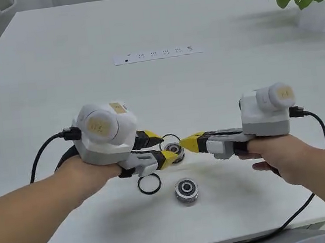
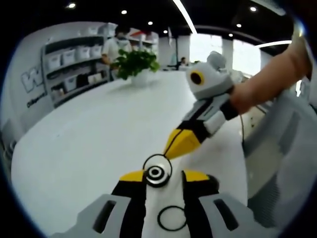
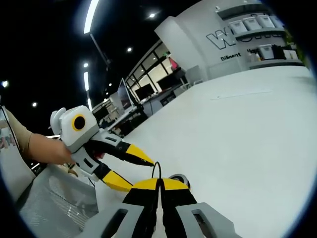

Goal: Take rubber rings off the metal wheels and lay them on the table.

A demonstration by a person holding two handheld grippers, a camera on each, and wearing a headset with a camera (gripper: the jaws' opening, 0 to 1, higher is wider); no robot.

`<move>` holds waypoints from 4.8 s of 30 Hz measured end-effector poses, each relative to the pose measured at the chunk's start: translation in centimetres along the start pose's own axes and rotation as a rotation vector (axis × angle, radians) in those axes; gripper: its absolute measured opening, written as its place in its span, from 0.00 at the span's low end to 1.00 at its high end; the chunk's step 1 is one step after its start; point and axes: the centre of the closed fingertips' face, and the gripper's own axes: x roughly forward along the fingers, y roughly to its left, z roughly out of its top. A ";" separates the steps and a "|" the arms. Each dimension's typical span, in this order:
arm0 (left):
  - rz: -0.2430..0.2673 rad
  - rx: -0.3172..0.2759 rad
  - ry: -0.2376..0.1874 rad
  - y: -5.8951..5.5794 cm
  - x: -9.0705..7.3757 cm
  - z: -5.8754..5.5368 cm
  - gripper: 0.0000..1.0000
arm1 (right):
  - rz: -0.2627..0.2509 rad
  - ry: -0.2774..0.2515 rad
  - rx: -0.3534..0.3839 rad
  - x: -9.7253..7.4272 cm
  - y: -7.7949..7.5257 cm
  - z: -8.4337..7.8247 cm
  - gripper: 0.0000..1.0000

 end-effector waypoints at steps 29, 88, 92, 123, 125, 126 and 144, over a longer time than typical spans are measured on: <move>0.024 -0.080 -0.055 -0.9 -6.5 -1.0 0.57 | 0.100 0.034 -0.038 0.6 3.3 0.4 0.00; 0.033 -0.156 -0.024 -1.1 -8.8 -4.8 0.65 | 0.078 0.302 -0.007 4.3 2.7 -5.6 0.01; 0.033 -0.158 -0.022 -1.1 -8.8 -4.9 0.64 | 0.076 0.303 -0.006 4.3 2.7 -5.6 0.03; 0.049 -0.132 -0.011 0.8 -8.3 -3.4 0.64 | 0.015 0.123 -0.116 1.1 1.2 -0.3 0.31; 0.053 -0.131 -0.013 1.1 -8.2 -3.2 0.64 | 0.010 0.122 -0.118 0.9 1.1 -0.1 0.31; 0.055 -0.130 -0.014 1.2 -8.1 -3.1 0.64 | 0.001 0.119 -0.123 0.8 1.0 0.1 0.32; 0.036 -0.120 -0.006 2.3 -4.7 -1.8 0.59 | -0.053 0.189 -0.200 0.0 -2.0 -1.9 0.32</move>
